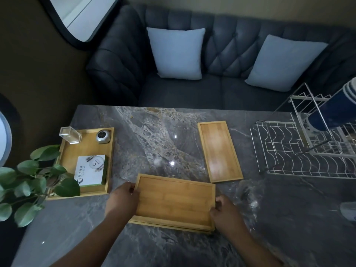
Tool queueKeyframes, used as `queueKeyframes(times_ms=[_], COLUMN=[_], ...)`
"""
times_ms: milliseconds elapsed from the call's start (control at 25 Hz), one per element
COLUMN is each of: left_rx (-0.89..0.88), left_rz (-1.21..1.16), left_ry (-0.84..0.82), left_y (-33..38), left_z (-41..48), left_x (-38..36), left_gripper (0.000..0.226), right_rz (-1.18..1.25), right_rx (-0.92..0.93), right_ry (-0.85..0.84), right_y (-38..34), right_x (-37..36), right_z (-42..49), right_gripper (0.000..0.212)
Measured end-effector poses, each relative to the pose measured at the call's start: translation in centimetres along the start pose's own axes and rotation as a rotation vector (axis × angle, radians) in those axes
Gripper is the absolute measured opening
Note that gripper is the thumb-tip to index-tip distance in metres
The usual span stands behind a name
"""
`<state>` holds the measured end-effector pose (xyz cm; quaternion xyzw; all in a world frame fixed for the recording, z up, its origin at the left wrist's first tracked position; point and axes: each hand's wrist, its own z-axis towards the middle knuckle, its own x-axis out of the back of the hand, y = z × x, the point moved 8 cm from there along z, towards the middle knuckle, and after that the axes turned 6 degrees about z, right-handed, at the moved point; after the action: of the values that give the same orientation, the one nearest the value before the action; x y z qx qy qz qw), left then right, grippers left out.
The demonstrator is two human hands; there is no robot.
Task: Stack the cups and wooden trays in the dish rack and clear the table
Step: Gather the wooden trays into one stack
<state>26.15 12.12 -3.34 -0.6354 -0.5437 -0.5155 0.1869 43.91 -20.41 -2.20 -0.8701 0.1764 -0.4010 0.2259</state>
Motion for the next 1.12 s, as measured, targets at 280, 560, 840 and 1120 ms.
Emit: queueKeyframes(times_ms=[280,560,840,1120], left_rx=[0.005,0.016,0.079,0.099], left_rz=[-0.025,-0.024,-0.157,-0.225], left_ry=[-0.091,-0.154,-0.268,-0.305], left_y=[-0.3,0.2,0.1,-0.5], left_z=[0.3,0.3,-0.1,2.3], left_x=[-1.1,-2.0,-3.7,-3.0], left_gripper=[0.028,0.043,0.035,0.065], right_rz=[-0.058,0.091,0.078,0.074], right_rx=[-0.06,-0.22,-0.244,-0.242], right_ry=[-0.037,-0.106,-0.054,-0.064], right_y=[0.2,0.7,-0.5,-1.6], right_x=[-0.1,-1.8,-3.2,-2.6], right_z=[-0.7,0.4,0.7,0.6], right_gripper=[0.019,0.039,0.029,0.043])
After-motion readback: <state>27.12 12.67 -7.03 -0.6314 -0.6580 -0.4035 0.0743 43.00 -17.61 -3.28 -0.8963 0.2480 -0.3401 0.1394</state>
